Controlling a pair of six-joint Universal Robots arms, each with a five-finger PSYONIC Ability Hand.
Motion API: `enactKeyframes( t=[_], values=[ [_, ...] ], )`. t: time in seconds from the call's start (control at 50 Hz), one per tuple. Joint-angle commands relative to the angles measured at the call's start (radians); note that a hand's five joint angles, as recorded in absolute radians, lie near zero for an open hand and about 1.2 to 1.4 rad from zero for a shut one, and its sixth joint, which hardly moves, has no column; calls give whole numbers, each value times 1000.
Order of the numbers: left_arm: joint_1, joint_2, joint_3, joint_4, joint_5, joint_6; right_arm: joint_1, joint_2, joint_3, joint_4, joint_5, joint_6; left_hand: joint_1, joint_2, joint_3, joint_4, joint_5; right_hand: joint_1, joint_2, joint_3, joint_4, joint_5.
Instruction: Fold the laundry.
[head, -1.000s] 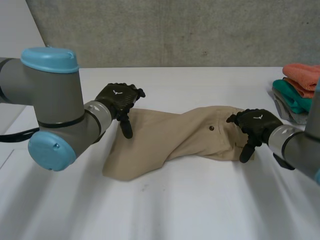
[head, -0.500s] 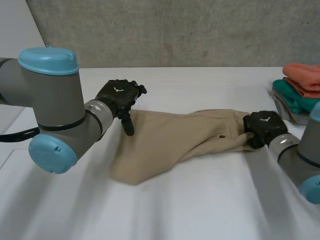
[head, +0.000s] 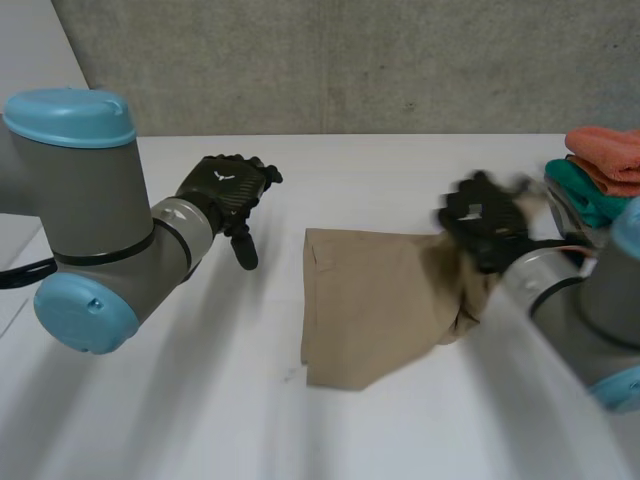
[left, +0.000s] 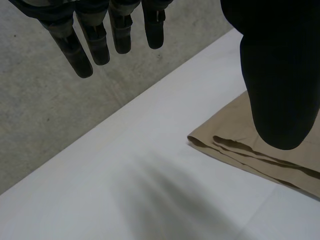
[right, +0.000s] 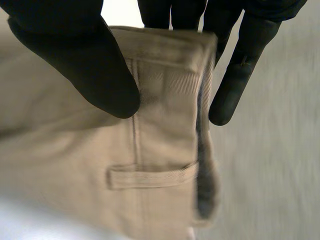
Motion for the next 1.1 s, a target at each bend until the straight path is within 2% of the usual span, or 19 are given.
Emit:
enactKeyframes(
  t=[0.02,0.06,0.1,0.18,0.2,0.26,0.28,0.32,0.36,0.44,0.5,0.56,0.64,0.72,0.76,0.9,1.0,1.1],
  values=[
    [4,48,-37,4,-16,-1,160,49,65,-82,-238,-71,-31,-32,-38,-25,-47,326,230,211,200,237],
    [11,61,-46,9,-18,-1,174,86,56,-80,-270,-119,-31,-32,-38,-25,-47,326,230,211,200,237],
    [15,69,-49,10,-18,-1,182,100,38,-73,-261,-156,-31,-32,-38,-25,-47,326,230,211,200,237],
    [27,78,-45,10,-18,-1,176,101,13,-36,-246,-187,-31,-32,-38,-25,-47,-863,-959,-978,-989,-953],
    [34,80,-40,13,-21,-1,174,95,13,-34,-251,-155,-31,-32,-38,-25,-47,-896,-991,-1011,-1022,-985],
    [39,81,-23,22,-29,-1,156,35,7,-39,-255,-37,-31,-32,-38,-25,-47,-896,-991,-1011,-1022,-985],
    [39,78,-7,30,-36,-1,139,-13,-1,-40,-243,79,-31,-32,-38,-25,-47,-896,-991,-1011,-1022,-985],
    [36,77,18,35,-42,1,119,-58,-11,-37,-219,213,-31,-32,-38,-25,-47,-896,-991,-1011,-1022,-985],
    [24,65,62,39,-53,5,72,-100,-30,-30,-164,426,-31,-32,-38,-25,-47,-896,-991,-1011,-1022,-985],
    [-16,23,162,35,-62,-1,-11,-120,-60,-5,-72,716,-31,-32,-38,-25,-47,-896,-991,-1011,-1022,-985],
    [-53,-18,229,32,-56,-2,-49,-123,-91,35,-41,797,-31,-32,-38,-25,-47,-896,-991,-1011,-1022,-985],
    [-113,-93,329,6,-46,-5,-102,-112,-134,122,-33,809,-31,-32,-38,-25,-47,-896,-991,-1011,-1022,-985],
    [-192,-196,450,-79,-49,-10,-139,-74,-211,257,-71,780,-31,-32,-38,-25,-47,-896,-991,-1011,-1022,-985],
    [-264,-310,567,-175,-82,-24,-146,21,-312,378,-123,746,-31,-32,-38,-25,-47,-896,-991,-1011,-1022,-985],
    [-292,-376,627,-226,-125,-42,-148,78,-372,450,-152,734,-31,-32,-38,-25,-47,-896,-991,-1011,-1022,-985],
    [-318,-541,774,-344,-283,-108,-128,253,-501,616,-183,651,-31,-32,-38,-25,-47,-896,-991,-1011,-1022,-985],
    [-308,-590,800,-418,-335,-131,-106,340,-522,639,-160,619,-31,-32,-38,-25,-47,-896,-991,-1011,-1022,-985],
    [-305,-595,770,-435,-337,-140,-90,390,-521,621,-145,613,-31,-32,-38,-25,-47,-896,-991,-1011,-1022,-985]
  ],
)
